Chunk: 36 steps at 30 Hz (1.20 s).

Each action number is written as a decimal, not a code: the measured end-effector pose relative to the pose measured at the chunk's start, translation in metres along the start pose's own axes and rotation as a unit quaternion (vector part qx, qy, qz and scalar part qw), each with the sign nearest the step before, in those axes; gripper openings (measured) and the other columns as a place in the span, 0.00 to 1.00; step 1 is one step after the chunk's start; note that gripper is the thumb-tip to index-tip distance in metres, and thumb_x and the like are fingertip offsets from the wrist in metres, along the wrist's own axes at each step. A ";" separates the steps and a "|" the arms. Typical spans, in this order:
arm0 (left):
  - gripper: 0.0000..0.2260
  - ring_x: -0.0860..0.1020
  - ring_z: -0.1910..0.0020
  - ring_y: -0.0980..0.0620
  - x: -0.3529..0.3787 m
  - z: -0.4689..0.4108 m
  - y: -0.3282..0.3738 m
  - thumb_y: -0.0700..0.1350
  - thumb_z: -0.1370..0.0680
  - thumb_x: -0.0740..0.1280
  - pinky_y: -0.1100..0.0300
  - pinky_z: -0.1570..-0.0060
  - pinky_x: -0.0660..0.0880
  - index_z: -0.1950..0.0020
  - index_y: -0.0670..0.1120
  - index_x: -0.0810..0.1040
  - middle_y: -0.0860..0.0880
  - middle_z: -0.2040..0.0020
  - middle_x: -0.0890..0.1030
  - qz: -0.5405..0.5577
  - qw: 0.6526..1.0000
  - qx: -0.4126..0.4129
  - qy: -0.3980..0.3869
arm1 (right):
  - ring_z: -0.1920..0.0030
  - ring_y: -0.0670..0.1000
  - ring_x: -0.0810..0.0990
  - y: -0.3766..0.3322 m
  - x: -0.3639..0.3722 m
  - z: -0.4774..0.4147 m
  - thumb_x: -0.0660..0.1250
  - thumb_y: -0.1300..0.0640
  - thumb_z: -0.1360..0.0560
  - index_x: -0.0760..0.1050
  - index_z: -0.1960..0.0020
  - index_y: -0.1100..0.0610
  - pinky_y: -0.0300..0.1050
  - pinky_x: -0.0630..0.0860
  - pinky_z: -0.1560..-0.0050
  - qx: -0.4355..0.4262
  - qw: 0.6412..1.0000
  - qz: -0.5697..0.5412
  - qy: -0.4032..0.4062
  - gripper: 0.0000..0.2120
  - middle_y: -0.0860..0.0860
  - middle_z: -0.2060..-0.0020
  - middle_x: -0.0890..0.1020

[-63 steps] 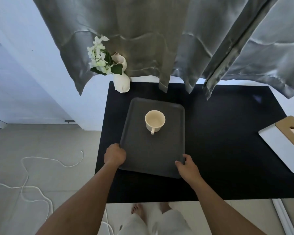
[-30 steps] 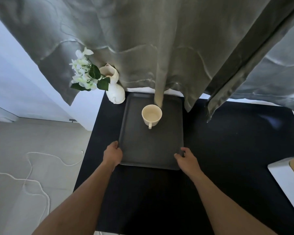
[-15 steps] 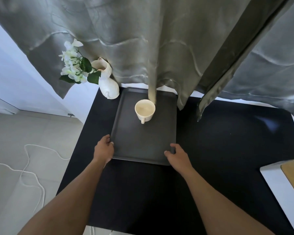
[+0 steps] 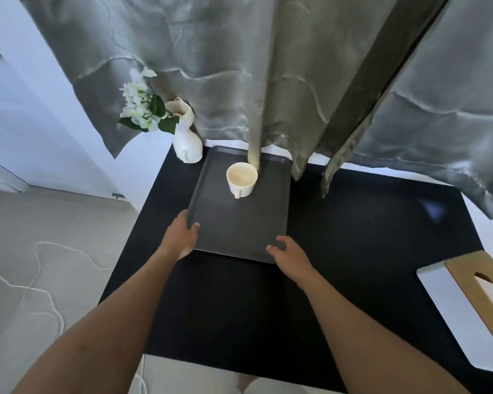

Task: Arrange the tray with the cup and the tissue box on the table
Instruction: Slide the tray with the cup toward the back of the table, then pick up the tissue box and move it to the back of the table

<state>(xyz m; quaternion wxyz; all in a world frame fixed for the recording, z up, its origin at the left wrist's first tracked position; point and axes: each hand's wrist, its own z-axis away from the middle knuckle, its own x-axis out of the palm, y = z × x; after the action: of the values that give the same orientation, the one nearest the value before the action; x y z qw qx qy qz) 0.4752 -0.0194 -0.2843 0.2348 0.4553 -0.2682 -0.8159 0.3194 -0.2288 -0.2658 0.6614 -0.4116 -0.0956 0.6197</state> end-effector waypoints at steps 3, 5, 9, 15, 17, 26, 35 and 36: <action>0.25 0.69 0.30 0.41 0.004 0.026 -0.003 0.49 0.19 0.59 0.47 0.31 0.66 0.23 0.44 0.60 0.42 0.27 0.68 -0.044 0.998 0.034 -0.027 | 0.29 0.53 0.69 0.000 -0.005 0.020 0.63 0.47 0.21 0.62 0.24 0.53 0.48 0.67 0.35 -0.025 0.999 0.012 0.021 0.28 0.52 0.27 0.69; 0.24 0.69 0.29 0.42 0.009 0.046 -0.002 0.50 0.19 0.59 0.46 0.31 0.66 0.24 0.43 0.62 0.42 0.27 0.69 -0.082 0.994 0.063 -0.045 | 0.31 0.53 0.71 0.003 -0.007 0.040 0.61 0.48 0.20 0.65 0.25 0.54 0.46 0.67 0.38 -0.047 0.998 0.024 0.033 0.25 0.52 0.29 0.71; 0.17 0.78 0.40 0.42 0.019 0.084 0.013 0.50 0.19 0.59 0.48 0.38 0.72 0.35 0.44 0.76 0.43 0.39 0.80 -0.147 0.977 0.142 -0.055 | 0.49 0.52 0.80 0.012 -0.015 0.070 0.59 0.48 0.20 0.77 0.46 0.56 0.51 0.77 0.44 -0.080 0.991 0.091 0.053 0.14 0.55 0.48 0.81; 0.17 0.81 0.63 0.48 0.023 0.118 0.036 0.55 0.20 0.57 0.47 0.54 0.79 0.58 0.46 0.78 0.47 0.62 0.82 -0.216 0.948 0.221 -0.075 | 0.62 0.53 0.81 0.022 -0.039 0.108 0.59 0.49 0.19 0.78 0.56 0.56 0.54 0.79 0.53 -0.113 0.980 0.138 0.089 0.15 0.55 0.60 0.83; 0.16 0.79 0.64 0.50 0.026 0.124 0.050 0.54 0.20 0.57 0.50 0.57 0.77 0.61 0.47 0.75 0.49 0.64 0.79 -0.239 0.936 0.252 -0.064 | 0.65 0.50 0.78 0.025 -0.050 0.117 0.58 0.48 0.19 0.78 0.56 0.55 0.50 0.76 0.58 -0.114 0.978 0.139 0.103 0.15 0.54 0.62 0.81; 0.07 0.78 0.59 0.51 0.083 0.146 0.122 0.48 0.20 0.60 0.56 0.57 0.71 0.52 0.49 0.77 0.49 0.57 0.81 -0.277 0.891 0.346 -0.103 | 0.60 0.48 0.80 0.085 -0.139 0.153 0.55 0.46 0.18 0.78 0.56 0.56 0.44 0.71 0.56 -0.068 0.969 0.104 0.215 0.20 0.52 0.61 0.81; 0.11 0.78 0.63 0.54 0.200 0.196 0.214 0.54 0.19 0.58 0.54 0.57 0.76 0.50 0.50 0.76 0.52 0.61 0.80 -0.297 0.837 0.441 -0.130 | 0.53 0.61 0.80 0.191 -0.240 0.183 0.53 0.47 0.19 0.78 0.50 0.62 0.55 0.75 0.51 0.032 0.934 0.031 0.355 0.22 0.60 0.56 0.81; 0.12 0.78 0.64 0.54 0.214 0.200 0.221 0.54 0.19 0.57 0.54 0.57 0.76 0.51 0.50 0.76 0.51 0.62 0.80 -0.296 0.836 0.441 -0.133 | 0.55 0.59 0.80 0.204 -0.247 0.182 0.52 0.47 0.19 0.77 0.51 0.61 0.54 0.75 0.54 0.046 0.923 0.022 0.381 0.22 0.58 0.58 0.80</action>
<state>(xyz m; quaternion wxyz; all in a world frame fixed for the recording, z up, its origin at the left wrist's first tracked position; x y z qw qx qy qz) 0.2299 -0.2739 -0.1839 -0.2821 0.4551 -0.4807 -0.6944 -0.0006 -0.3951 -0.1886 0.6525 -0.5873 0.2013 0.4346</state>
